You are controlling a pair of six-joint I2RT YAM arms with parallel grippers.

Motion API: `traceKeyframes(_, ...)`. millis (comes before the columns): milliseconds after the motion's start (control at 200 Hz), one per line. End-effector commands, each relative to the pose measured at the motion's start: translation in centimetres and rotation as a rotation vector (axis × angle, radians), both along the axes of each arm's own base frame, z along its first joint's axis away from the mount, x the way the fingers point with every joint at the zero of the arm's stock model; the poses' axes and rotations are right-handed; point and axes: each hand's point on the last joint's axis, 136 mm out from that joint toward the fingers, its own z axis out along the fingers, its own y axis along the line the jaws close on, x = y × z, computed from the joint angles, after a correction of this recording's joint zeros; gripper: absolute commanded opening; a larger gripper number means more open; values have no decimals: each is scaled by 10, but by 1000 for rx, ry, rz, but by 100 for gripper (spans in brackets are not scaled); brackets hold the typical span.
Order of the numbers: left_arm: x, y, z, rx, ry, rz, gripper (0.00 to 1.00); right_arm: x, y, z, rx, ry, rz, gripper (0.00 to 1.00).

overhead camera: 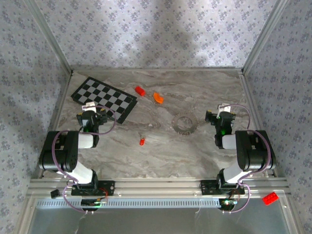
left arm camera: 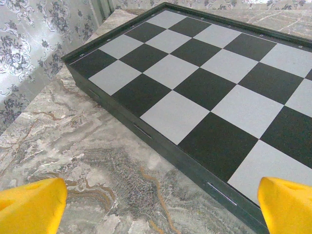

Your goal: Put the keys on the keyring

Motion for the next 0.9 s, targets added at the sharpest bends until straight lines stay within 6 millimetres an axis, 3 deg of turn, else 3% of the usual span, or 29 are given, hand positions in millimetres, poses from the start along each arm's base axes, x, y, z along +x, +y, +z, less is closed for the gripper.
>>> traceKeyframes(0,3,-2,7,-18,-39,-9,100,6,-2,8,-4,-25,-2,100)
traceKeyframes(900,3,-2,7,-19,-40,-8,100,5,-2,9,-6,-31,-2,99)
